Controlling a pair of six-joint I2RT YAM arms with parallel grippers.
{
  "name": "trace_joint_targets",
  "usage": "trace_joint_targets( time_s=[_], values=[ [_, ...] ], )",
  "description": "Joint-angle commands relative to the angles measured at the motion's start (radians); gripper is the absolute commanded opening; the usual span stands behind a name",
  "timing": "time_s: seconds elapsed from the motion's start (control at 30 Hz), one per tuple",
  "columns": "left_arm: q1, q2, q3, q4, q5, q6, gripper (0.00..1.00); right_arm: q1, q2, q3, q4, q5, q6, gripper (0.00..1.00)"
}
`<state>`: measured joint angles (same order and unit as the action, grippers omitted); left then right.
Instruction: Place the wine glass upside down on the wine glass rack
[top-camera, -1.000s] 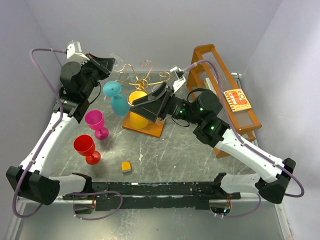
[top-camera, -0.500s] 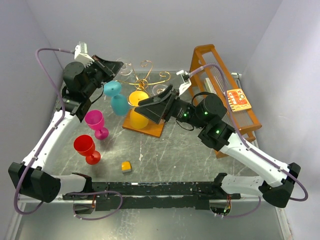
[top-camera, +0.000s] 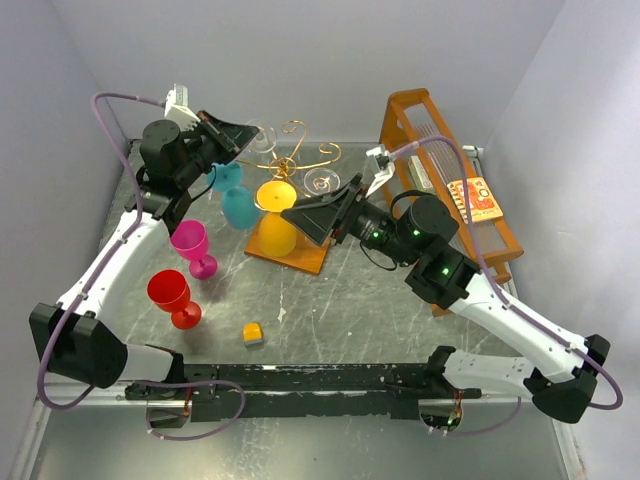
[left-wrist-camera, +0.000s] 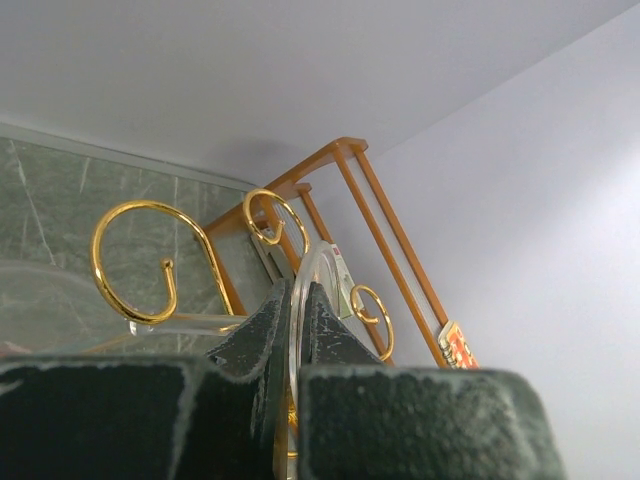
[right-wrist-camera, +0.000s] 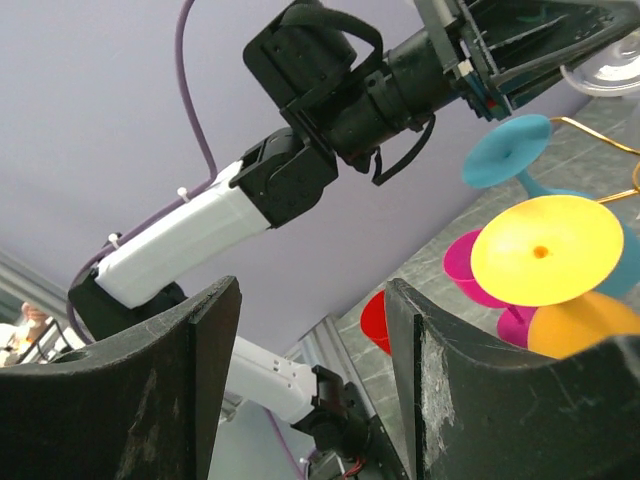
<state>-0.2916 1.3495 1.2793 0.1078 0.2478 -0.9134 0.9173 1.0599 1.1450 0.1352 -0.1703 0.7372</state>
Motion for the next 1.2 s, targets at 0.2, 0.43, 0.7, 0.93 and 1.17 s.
trace_joint_targets(
  time_s=[0.2,0.43,0.7,0.93,1.17],
  values=[
    [0.011,0.049,0.054,0.09,0.017,-0.008,0.07,-0.005,-0.055,-0.012,-0.049,0.154,-0.033,0.58],
    [0.015,0.096,0.086,0.111,0.008,-0.021,0.07,-0.006,-0.07,-0.025,-0.043,0.19,-0.032,0.58],
    [0.019,0.094,0.101,0.096,-0.103,0.003,0.07,-0.005,-0.063,-0.014,-0.053,0.189,-0.034,0.57],
    [0.034,0.076,0.106,0.049,-0.16,0.016,0.07,-0.006,-0.062,-0.015,-0.057,0.204,-0.035,0.57],
    [0.039,0.08,0.125,0.014,-0.137,0.015,0.07,-0.005,-0.062,-0.024,-0.044,0.206,-0.027,0.57]
  ],
)
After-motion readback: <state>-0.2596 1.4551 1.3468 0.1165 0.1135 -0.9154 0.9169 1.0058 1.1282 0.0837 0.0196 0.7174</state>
